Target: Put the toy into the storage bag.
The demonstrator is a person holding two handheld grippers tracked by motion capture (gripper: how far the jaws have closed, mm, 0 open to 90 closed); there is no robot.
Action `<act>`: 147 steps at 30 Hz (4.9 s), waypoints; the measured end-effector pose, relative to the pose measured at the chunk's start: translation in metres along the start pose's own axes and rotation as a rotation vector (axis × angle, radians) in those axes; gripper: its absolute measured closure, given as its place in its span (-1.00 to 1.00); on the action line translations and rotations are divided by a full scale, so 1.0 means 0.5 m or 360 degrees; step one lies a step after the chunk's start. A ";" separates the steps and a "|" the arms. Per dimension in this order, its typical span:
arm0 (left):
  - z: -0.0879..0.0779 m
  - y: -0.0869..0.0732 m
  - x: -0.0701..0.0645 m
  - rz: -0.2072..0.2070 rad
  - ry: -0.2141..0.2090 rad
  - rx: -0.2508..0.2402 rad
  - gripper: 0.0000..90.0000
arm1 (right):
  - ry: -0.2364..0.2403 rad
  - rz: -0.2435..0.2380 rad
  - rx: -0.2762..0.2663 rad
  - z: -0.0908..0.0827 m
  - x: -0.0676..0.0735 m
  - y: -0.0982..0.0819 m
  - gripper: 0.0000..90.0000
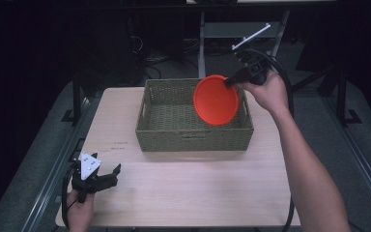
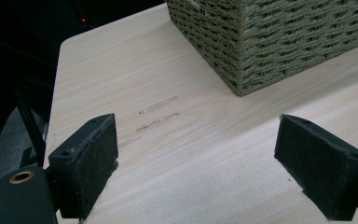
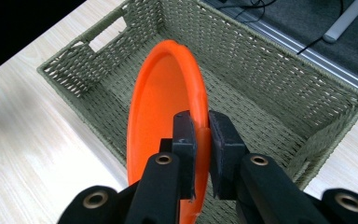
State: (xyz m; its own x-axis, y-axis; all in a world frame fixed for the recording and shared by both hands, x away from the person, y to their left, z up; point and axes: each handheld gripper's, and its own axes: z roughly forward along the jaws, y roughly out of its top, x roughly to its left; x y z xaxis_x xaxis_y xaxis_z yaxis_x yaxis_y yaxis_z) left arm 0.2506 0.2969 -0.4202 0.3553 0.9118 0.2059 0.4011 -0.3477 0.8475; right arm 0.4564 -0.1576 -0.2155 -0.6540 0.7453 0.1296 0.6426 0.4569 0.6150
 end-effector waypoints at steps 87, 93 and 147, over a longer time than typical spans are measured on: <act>0.001 -0.001 0.003 0.0006 -0.0015 0.0027 -0.71 | -0.0060 0.0246 0.0176 0.246 -0.072 -0.059 0.81; 0.001 -0.001 0.002 0.0006 -0.0016 0.0028 -0.71 | -0.0047 0.0242 0.0221 0.259 -0.073 -0.065 0.79; 0.004 -0.002 0.005 -0.0008 -0.0010 0.0037 -0.71 | 0.0148 0.0370 0.0184 0.253 -0.094 -0.112 0.08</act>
State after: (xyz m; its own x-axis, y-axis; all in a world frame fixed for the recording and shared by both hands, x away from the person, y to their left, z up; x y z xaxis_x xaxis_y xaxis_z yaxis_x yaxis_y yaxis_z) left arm 0.2528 0.2988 -0.4217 0.3588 0.9121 0.1984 0.4225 -0.3482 0.8368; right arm 0.5017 -0.1570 -0.3545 -0.5141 0.7912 0.3313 0.8175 0.3352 0.4683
